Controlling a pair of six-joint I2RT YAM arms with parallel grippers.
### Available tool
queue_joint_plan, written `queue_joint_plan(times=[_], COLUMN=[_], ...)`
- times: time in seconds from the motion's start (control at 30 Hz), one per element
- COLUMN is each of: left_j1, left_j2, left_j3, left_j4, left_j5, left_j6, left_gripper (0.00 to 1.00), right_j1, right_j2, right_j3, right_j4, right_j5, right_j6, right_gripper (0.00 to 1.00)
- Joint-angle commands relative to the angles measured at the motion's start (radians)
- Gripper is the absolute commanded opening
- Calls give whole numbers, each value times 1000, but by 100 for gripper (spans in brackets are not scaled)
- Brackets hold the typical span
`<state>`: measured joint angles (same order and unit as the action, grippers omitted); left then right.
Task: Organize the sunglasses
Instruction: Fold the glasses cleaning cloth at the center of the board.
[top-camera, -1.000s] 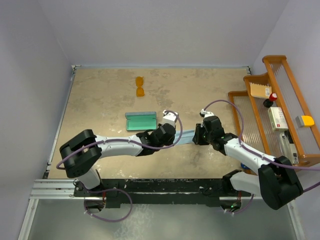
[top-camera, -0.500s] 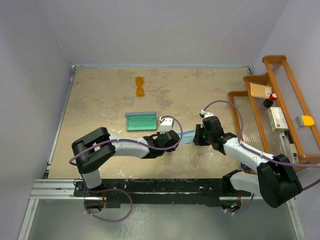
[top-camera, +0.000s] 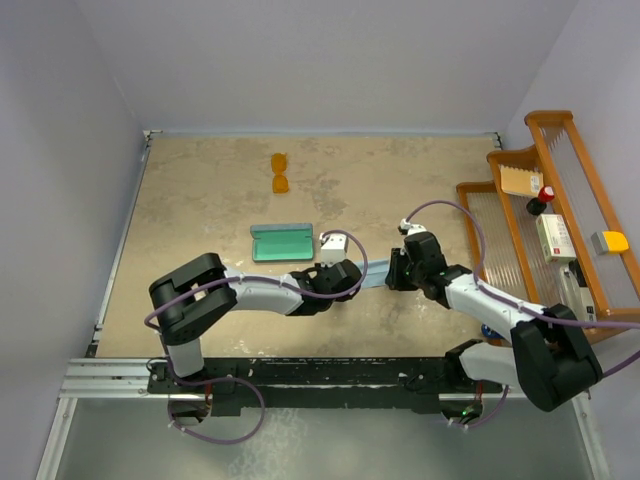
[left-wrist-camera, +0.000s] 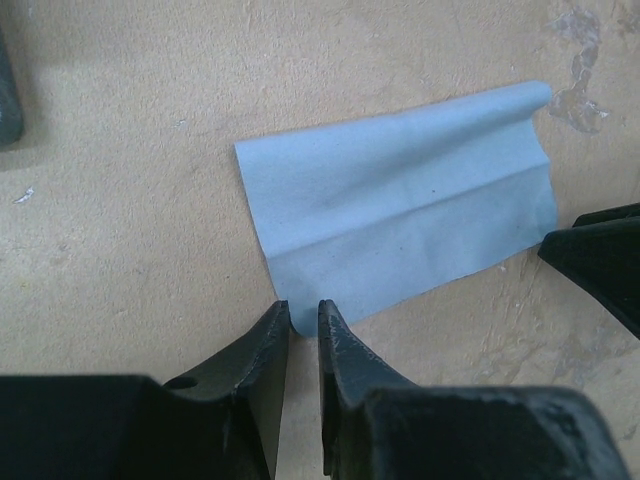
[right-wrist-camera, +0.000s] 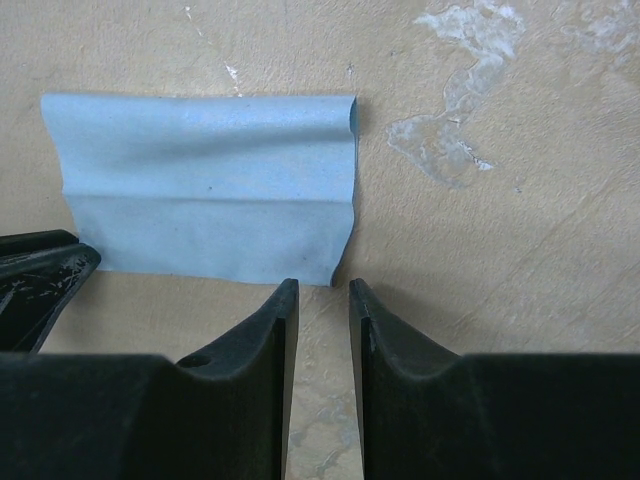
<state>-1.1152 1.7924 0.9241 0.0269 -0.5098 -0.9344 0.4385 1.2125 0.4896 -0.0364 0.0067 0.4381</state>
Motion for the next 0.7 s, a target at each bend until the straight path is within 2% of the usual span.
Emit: queue_joint_plan(times=[0.0,0.67], left_j1=[-5,-6], left_j2=[16,37], left_j3=[30,46], left_j4=[0,-21], left_j5=[-5,13], left_j6=[-18,-17], left_gripper=[14,3], right_j1=[5,6], right_j2=[16,50], right_j3=[3,5], right_j4=[33,50], right_j5=[-15,-42], right_j6=[11,10], right_gripper=[29,26])
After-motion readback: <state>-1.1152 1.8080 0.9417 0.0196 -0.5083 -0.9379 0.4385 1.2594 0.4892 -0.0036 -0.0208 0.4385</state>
